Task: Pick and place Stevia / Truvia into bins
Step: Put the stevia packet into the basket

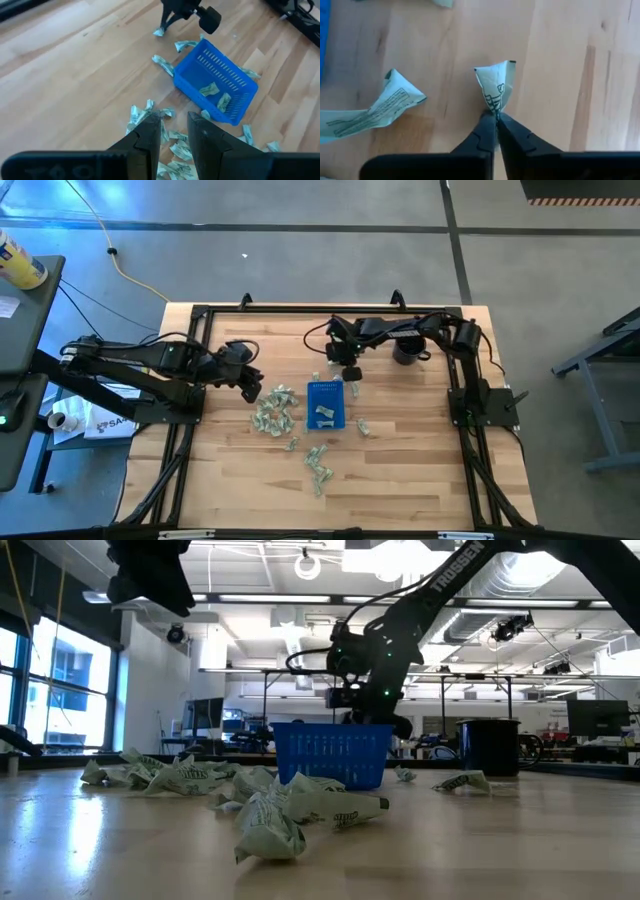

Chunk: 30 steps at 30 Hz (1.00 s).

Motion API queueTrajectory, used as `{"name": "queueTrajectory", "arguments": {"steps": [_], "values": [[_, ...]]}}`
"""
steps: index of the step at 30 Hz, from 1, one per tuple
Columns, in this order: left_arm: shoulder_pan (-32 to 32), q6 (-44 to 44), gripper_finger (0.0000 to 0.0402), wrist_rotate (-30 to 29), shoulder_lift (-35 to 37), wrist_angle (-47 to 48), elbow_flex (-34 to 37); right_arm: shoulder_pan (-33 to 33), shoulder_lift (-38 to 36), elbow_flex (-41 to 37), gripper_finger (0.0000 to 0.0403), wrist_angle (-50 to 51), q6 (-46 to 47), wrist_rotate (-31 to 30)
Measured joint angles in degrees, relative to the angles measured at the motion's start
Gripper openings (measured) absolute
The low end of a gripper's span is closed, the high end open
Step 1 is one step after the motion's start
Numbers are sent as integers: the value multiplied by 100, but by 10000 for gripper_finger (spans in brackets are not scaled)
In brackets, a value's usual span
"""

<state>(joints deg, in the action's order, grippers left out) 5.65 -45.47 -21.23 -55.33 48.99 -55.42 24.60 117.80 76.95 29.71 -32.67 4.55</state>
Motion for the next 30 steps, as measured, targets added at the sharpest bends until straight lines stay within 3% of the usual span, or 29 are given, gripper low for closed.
{"name": "queueTrajectory", "arguments": {"steps": [4,9,15,18,23,28,30], "values": [[0,57,129,-132,0,61,0,22,-161,-15,21,205,1145,-8],[0,463,129,-244,-5,124,2,-135,-1127,-10,7,269,1965,302],[-75,1201,129,-734,-178,116,4,-829,-1786,-9,3,644,2923,1926],[-404,1534,129,-607,-301,91,9,-1335,-1562,-11,12,575,3320,1976],[-968,1817,129,16,-518,0,4,-1845,-1226,-24,80,-44,3831,1113],[-1048,1955,129,456,-591,35,4,-1828,-1377,-24,184,282,3877,-41],[-1048,1966,129,480,-601,40,4,-1784,-1516,-16,223,371,3787,-764]]}}
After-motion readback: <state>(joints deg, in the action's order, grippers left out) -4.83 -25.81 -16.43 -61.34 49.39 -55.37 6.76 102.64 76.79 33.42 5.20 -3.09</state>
